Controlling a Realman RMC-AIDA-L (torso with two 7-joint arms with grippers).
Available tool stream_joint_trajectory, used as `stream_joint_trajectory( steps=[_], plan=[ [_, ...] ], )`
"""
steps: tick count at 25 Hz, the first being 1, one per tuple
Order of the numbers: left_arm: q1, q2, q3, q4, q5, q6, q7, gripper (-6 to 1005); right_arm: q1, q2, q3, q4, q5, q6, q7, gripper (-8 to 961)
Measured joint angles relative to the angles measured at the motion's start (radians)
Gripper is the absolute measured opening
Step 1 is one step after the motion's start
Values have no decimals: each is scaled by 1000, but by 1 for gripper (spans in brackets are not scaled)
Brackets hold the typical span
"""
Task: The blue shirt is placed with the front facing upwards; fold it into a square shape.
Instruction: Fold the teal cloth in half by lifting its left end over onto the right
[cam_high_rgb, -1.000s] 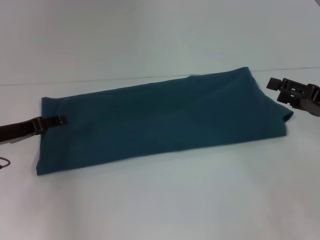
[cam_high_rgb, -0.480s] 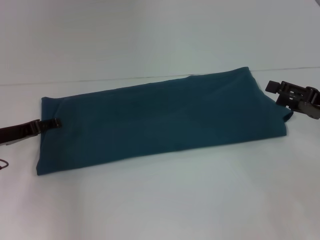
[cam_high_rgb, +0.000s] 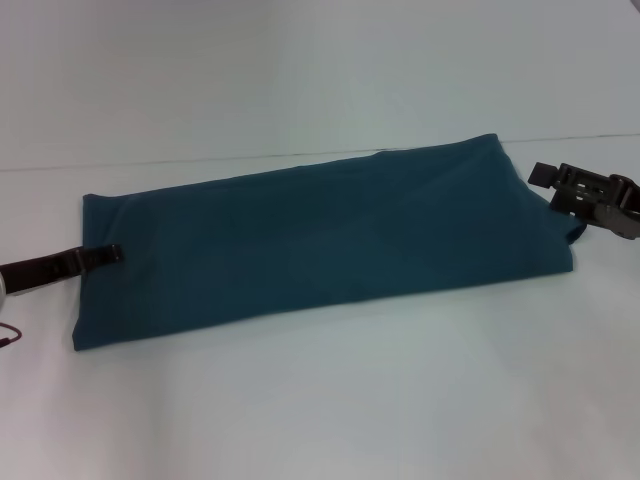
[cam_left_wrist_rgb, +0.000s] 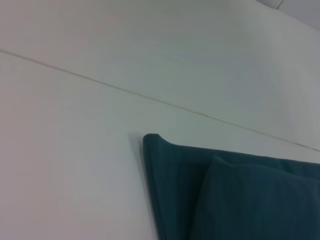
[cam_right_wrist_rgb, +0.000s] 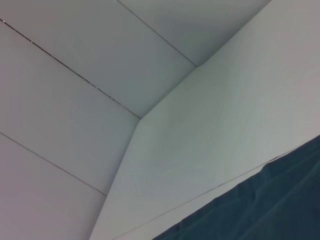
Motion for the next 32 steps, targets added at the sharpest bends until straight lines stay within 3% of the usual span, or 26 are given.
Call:
stream_joint_trajectory(
  steps=[13, 32],
  plan=[
    [2, -13, 76, 0, 1, -62, 15, 874, -9, 2, 0, 0, -1, -2, 0, 900],
    [-6, -7, 67, -24, 4, -63, 3, 874, -9, 2, 1, 0, -1, 2, 0, 900]
  ],
)
